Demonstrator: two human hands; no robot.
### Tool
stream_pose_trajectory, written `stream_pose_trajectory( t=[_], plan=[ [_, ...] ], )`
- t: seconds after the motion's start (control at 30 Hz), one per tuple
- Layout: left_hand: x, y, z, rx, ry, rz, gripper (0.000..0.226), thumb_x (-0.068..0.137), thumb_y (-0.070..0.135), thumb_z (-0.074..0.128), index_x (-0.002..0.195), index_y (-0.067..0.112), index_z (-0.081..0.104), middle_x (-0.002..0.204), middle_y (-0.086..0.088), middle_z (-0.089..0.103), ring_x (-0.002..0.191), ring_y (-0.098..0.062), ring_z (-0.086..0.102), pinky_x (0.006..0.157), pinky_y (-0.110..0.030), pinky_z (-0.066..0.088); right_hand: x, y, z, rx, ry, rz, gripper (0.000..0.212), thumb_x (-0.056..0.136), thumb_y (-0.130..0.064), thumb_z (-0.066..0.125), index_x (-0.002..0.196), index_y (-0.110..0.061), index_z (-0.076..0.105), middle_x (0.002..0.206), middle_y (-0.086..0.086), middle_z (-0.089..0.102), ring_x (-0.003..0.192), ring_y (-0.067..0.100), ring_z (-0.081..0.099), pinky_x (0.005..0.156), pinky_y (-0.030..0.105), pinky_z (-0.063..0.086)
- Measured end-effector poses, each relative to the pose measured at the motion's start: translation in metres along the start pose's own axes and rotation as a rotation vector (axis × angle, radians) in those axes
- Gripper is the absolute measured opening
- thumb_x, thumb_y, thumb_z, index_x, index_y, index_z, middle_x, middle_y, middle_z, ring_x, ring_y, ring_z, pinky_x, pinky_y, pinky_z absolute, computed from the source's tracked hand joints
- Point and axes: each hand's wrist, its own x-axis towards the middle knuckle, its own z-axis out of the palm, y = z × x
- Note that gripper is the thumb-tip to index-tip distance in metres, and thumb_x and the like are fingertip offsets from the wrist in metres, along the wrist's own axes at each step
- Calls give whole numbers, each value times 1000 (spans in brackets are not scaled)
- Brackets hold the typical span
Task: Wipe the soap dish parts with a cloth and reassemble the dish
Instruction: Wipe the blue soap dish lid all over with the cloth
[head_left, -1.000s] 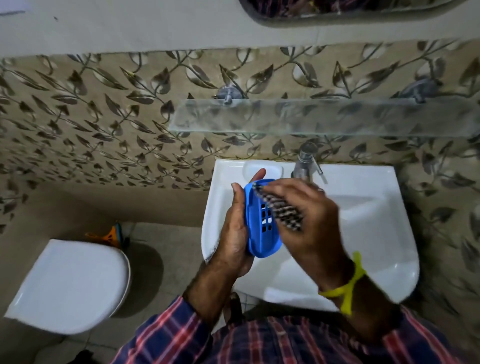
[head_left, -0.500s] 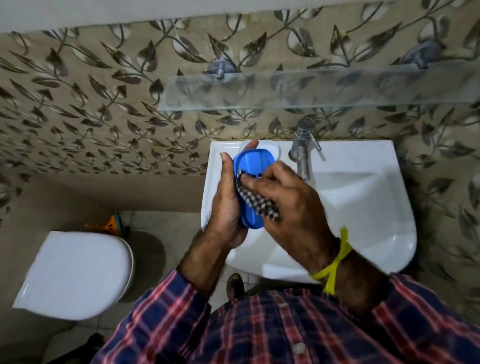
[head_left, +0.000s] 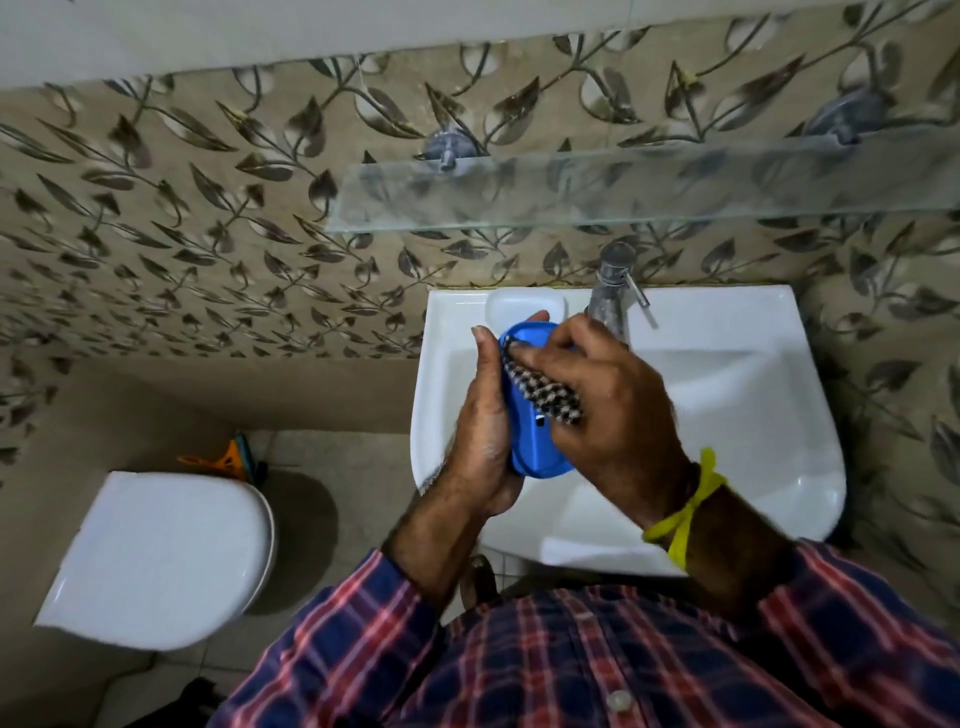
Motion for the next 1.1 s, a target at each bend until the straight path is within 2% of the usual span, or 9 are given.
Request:
stream_pose_trajectory(
  t=[0.17, 0.3, 0.37, 0.43, 0.57, 0.7, 0.83, 1.0, 1.1],
  plan=[
    [6, 14, -10, -31, -62, -6, 70, 89, 81, 33, 122, 33, 72, 104, -8, 74, 94, -25, 72, 87, -40, 58, -23, -2, 1, -85, -118, -111, 53, 70, 1, 65, 118, -22, 72, 101, 6, 63, 86, 30, 64, 65, 41, 55],
    [6, 9, -9, -5, -42, -51, 72, 87, 80, 41, 116, 25, 76, 108, -9, 73, 105, -28, 68, 103, -50, 48, -11, -2, 7, -70, -49, 3, 53, 72, 1, 68, 119, -24, 71, 101, 3, 62, 88, 29, 63, 67, 39, 55],
    [9, 16, -12, -34, -46, -50, 82, 86, 80, 43, 136, 18, 63, 110, -13, 69, 103, -30, 65, 97, -47, 52, -20, -4, 10, -103, -139, -78, 51, 73, -1, 71, 119, -23, 70, 101, 4, 61, 87, 29, 62, 66, 38, 53],
    [12, 20, -17, -23, -42, -7, 83, 86, 79, 42, 145, 21, 54, 112, -15, 67, 100, -28, 65, 89, -44, 56, -32, -2, 8, -129, -203, -120, 56, 67, 0, 74, 116, -26, 71, 99, 2, 61, 85, 26, 62, 65, 36, 53],
    [8, 15, -11, -1, 14, -87, 88, 83, 81, 43, 134, 12, 64, 111, -18, 68, 102, -35, 65, 93, -46, 54, -21, 3, 11, -85, -79, 5, 53, 66, 4, 73, 111, -24, 74, 99, 4, 64, 85, 29, 64, 64, 40, 55],
    [13, 23, -17, -45, 21, -107, 104, 72, 85, 49, 134, 2, 61, 101, -18, 73, 86, -31, 69, 79, -41, 59, -33, 3, 10, -153, -196, -154, 52, 65, -1, 75, 110, -27, 72, 100, 1, 63, 85, 26, 61, 63, 35, 51],
    [12, 21, -12, -53, 24, -155, 106, 75, 85, 46, 135, -2, 59, 104, -20, 70, 90, -31, 68, 78, -39, 60, -21, 14, 2, -132, -118, -47, 51, 66, 0, 67, 109, -27, 75, 101, 0, 66, 90, 29, 62, 66, 38, 54],
    [19, 33, -19, -101, -8, -127, 97, 86, 84, 36, 119, 0, 69, 99, -19, 74, 83, -29, 73, 72, -38, 61, -23, 13, 5, -203, -172, -207, 43, 77, -13, 47, 106, -30, 74, 100, -3, 65, 87, 23, 55, 63, 34, 49],
    [17, 27, -14, -65, 16, -157, 104, 82, 86, 41, 131, -3, 62, 106, -19, 69, 88, -30, 69, 78, -39, 59, -15, 19, 4, -150, -64, -102, 42, 77, -6, 52, 105, -24, 76, 98, 1, 67, 84, 27, 58, 63, 38, 50]
  ],
)
